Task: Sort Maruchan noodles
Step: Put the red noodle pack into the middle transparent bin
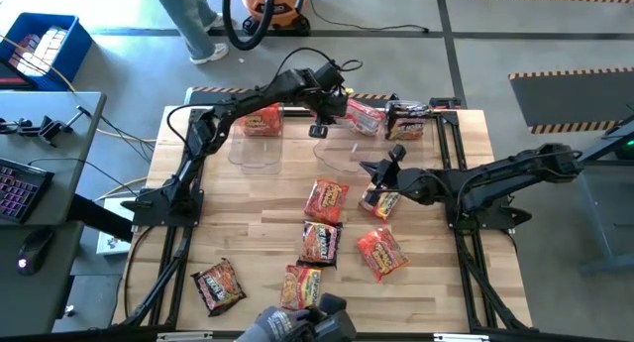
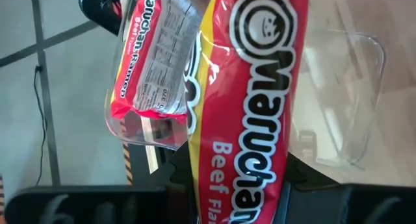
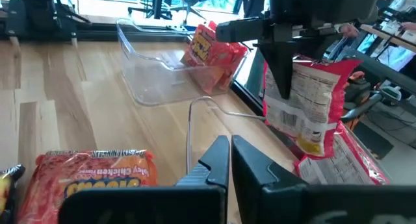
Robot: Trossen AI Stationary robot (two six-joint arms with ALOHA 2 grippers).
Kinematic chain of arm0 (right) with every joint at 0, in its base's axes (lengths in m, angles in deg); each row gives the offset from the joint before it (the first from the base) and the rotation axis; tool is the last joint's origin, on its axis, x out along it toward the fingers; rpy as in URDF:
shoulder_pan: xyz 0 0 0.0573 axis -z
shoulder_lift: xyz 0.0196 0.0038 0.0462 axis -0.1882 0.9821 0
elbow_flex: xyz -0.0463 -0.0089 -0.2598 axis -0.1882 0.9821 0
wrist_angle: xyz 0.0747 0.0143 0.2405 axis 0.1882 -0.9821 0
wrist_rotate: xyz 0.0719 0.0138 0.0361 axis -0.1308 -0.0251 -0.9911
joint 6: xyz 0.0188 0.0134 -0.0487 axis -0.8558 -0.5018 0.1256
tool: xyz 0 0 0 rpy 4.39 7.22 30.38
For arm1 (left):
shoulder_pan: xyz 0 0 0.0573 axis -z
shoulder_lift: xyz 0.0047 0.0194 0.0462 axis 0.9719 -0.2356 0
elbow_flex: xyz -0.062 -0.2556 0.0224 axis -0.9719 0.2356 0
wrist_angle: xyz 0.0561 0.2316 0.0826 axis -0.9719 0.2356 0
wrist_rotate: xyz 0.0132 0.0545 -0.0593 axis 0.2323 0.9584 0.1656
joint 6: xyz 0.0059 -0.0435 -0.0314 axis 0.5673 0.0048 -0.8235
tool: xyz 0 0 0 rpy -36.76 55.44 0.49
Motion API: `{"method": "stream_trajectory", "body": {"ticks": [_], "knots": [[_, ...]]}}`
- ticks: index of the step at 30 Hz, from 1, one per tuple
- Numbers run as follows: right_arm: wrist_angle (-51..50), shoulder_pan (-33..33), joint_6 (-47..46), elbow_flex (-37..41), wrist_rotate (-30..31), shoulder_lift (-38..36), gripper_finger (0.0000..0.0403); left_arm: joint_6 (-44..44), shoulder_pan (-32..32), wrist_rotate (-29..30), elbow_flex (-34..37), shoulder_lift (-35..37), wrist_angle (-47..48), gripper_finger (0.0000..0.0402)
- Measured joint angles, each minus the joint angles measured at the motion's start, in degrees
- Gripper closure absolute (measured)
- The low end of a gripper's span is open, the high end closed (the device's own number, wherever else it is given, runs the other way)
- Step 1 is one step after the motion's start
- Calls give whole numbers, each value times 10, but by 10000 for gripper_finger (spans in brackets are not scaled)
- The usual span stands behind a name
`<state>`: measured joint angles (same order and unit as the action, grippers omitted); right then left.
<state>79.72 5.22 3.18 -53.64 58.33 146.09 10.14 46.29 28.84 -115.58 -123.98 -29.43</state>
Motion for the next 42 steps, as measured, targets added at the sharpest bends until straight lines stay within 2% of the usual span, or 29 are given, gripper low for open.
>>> {"method": "stream_trajectory", "body": {"ticks": [5, 9, 19, 24, 30, 37, 42], "knots": [[1, 0, 6, 0, 0, 0, 403, 2, 0, -12, 2, 4, -17, 318], [1, 0, 6, 0, 0, 0, 403, 2, -5, -67, 3, -1, -36, 318], [0, 0, 6, 0, -1, 0, 403, 9, -3, -73, -1, -14, -56, 318], [1, 0, 6, 0, -2, 0, 403, 3, -6, -109, -11, -19, -62, 318], [2, 0, 5, 0, -2, 0, 403, 1, -6, -114, -16, -37, -78, 318], [1, 0, 2, 0, -2, 0, 403, 0, -2, -119, -11, -17, -71, 318], [1, 0, 2, 0, -5, 0, 403, -15, -5, -190, -12, -7, -88, 318]]}}
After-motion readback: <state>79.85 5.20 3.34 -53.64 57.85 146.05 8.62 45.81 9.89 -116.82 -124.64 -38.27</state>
